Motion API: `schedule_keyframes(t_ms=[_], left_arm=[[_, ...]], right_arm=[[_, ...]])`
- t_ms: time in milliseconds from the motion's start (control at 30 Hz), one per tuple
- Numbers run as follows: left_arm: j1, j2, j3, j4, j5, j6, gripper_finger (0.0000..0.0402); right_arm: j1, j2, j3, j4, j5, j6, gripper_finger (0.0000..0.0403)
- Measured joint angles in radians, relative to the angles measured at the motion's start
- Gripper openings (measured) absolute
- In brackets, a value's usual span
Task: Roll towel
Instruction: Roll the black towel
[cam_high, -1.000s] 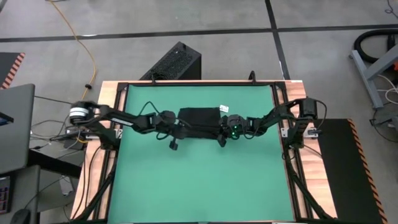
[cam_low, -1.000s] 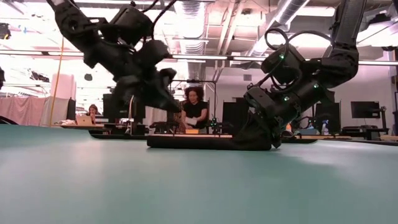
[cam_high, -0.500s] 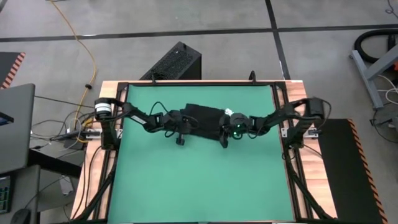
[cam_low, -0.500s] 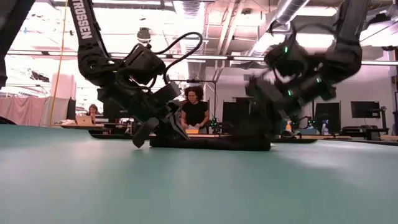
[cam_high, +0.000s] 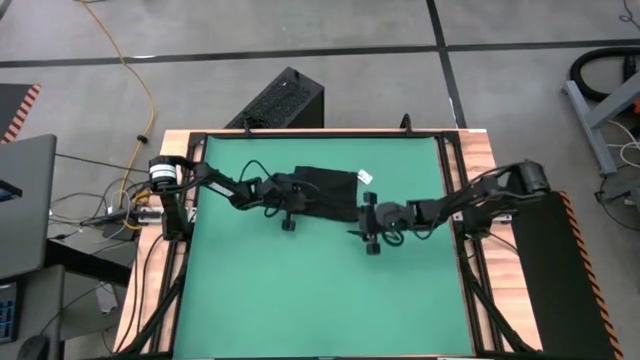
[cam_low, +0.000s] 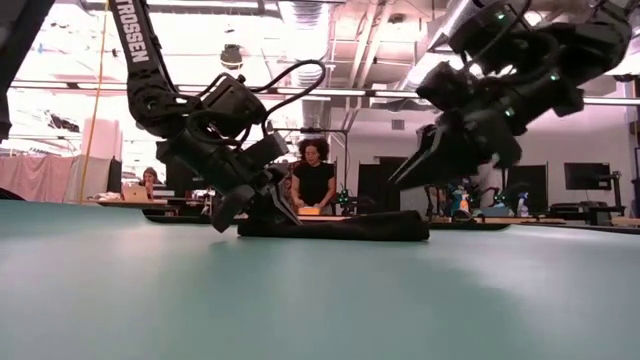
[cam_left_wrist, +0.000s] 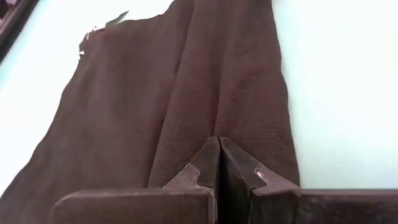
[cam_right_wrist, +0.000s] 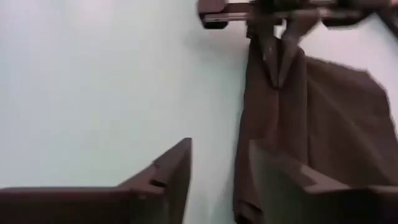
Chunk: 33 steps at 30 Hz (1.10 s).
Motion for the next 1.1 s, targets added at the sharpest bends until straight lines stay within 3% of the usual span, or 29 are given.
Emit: schedule_keyframes(t_ms=[167,267,500,933,1100], left_arm=[[0.011,0.0,0.0,-0.018,0.034,-0.02,0.0],[0.014,0.001,-0.001,-0.019,0.038,-0.02,0.0],[0.014,0.002,-0.003,-0.025,0.044,-0.013,0.0],[0.014,0.002,-0.003,-0.045,0.067,0.026,0.0],[0.015,0.002,-0.003,-0.043,0.074,0.027,0.0]], right_arm=[[0.065,0.104,0.001,0.077,0.135,-0.133,0.0249],[0.079,0.17,0.002,0.104,0.223,-0.191,0.0258],[0.03,0.307,0.005,0.186,0.284,-0.197,0.0259],[-0.08,0.324,0.006,0.132,0.354,-0.202,0.025],[-0.081,0.325,0.005,0.127,0.334,-0.169,0.0182]])
